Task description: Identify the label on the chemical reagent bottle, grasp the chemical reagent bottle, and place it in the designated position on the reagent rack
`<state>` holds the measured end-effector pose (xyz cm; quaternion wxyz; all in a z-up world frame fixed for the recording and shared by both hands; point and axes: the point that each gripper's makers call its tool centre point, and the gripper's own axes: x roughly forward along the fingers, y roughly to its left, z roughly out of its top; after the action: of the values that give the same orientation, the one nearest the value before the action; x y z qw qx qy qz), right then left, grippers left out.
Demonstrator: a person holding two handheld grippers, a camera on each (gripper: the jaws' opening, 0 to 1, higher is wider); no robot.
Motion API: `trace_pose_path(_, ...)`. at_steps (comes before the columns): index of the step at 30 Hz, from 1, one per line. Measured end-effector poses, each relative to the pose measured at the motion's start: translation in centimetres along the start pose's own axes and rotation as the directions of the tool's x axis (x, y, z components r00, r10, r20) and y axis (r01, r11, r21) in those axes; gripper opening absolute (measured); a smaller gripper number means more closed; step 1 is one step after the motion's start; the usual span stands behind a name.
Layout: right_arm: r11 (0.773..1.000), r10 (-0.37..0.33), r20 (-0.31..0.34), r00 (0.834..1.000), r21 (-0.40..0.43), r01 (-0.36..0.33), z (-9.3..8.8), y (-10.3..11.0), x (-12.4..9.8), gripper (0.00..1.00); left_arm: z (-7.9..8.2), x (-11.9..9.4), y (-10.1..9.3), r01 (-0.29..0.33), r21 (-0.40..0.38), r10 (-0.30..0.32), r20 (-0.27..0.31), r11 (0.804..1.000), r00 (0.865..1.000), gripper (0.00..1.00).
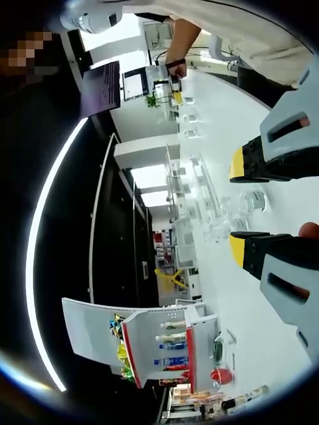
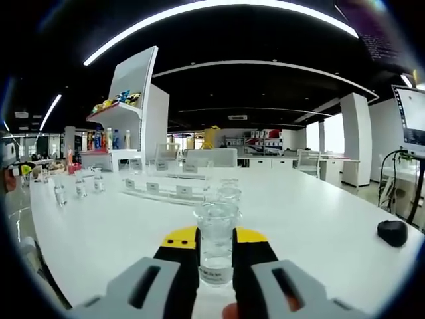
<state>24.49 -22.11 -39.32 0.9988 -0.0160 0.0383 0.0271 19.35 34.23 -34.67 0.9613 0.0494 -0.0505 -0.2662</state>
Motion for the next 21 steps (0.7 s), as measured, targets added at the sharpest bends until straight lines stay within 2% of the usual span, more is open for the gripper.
trace_pose_path(11, 1.000, 0.018, -0.002, 1.000, -0.012, -0.018, 0.4, 0.7, -0.2, 0.18, 0.0, -0.1, 0.0, -0.001, 0.000, 0.001, -0.001, 1.000, 1.000, 0.30)
trace_pose_path(21, 0.999, 0.049, 0.011, 0.999, 0.023, -0.049, 1.4, 2.0, -0.2, 0.18, -0.2, 0.1, -0.1, 0.006, 0.002, -0.006, -0.010, 1.000, 1.000, 0.30)
